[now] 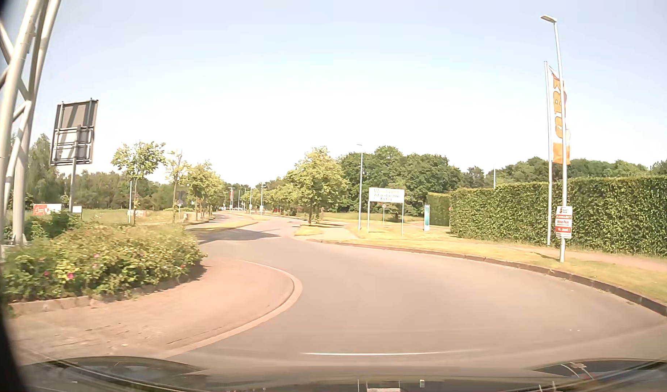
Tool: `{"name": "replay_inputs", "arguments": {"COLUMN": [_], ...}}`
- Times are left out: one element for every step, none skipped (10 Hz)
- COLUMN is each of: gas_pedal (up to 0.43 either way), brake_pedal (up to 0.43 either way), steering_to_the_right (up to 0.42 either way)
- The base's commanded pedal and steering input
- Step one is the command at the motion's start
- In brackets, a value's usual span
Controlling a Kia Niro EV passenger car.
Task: Follow the waypoints while adhering to traffic rules and regulations
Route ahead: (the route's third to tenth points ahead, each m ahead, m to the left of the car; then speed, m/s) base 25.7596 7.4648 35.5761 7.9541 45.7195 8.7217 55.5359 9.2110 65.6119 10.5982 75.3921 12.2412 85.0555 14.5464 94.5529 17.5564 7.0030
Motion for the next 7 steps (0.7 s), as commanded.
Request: {"name": "replay_inputs", "arguments": {"gas_pedal": [0.11,0.11,0.11,0.11,0.11,0.11,0.11], "brake_pedal": [0.0,0.0,0.0,0.0,0.0,0.0,0.0], "steering_to_the_right": [0.072,0.051,0.028,0.003,-0.02,-0.048,-0.078]}}
